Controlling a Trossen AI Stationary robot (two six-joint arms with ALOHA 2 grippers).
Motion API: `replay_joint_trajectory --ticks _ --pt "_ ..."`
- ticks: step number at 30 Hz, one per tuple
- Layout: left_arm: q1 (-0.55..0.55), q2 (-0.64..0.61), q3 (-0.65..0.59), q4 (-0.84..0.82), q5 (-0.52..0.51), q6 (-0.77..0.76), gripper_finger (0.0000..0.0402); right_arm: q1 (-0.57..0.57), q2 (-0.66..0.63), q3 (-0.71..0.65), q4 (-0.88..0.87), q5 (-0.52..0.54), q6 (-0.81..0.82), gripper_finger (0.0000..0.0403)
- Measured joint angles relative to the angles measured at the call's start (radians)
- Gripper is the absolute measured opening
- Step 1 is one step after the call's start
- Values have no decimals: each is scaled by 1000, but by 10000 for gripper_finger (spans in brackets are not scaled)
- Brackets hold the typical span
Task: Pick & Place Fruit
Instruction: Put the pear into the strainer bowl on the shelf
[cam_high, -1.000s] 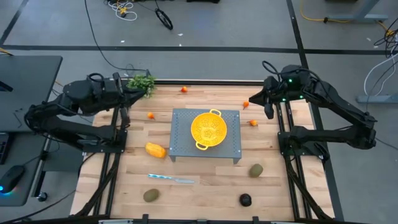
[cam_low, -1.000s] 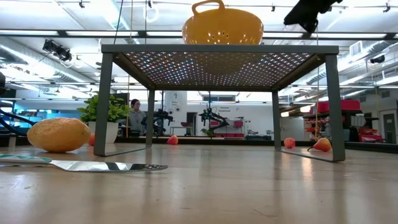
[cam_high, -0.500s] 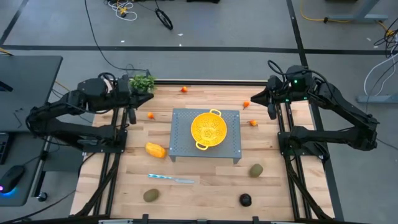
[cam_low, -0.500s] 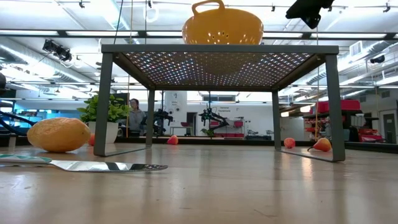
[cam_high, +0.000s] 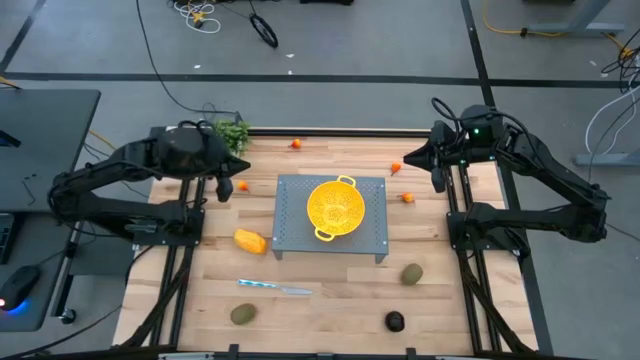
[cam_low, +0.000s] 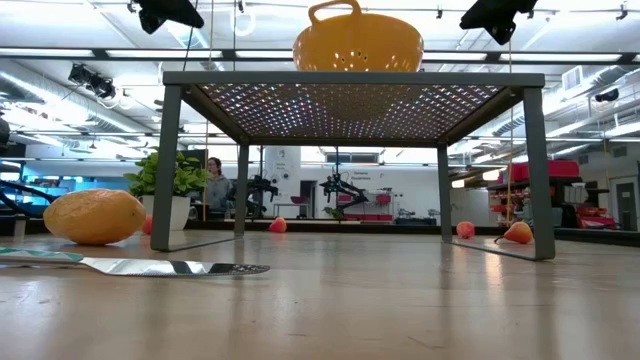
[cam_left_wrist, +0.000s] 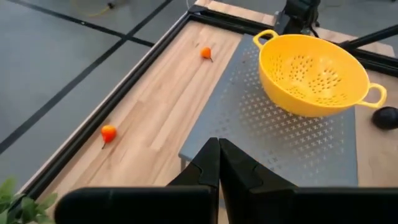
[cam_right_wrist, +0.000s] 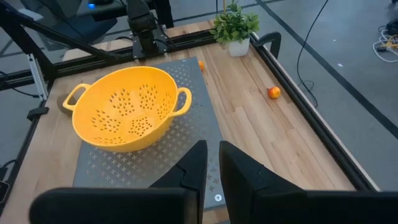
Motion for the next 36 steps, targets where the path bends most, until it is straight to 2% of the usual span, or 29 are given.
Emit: replay_joint_trajectory --ticks 6,13,22,30,36 --pt "31 26 0 -23 15 15 7 13 -36 0 4 -7 -56 47" --pt "89 57 0 -91 -18 14 6 46 -91 0 38 -7 -90 47" --pt "148 109 0 -113 26 43 5 51 -117 0 38 -8 -78 47" --pt "149 176 0 -148 61 39 3 51 -116 0 19 -8 -45 47" --pt "148 179 0 -152 60 41 2 51 -116 0 21 -7 -45 47"
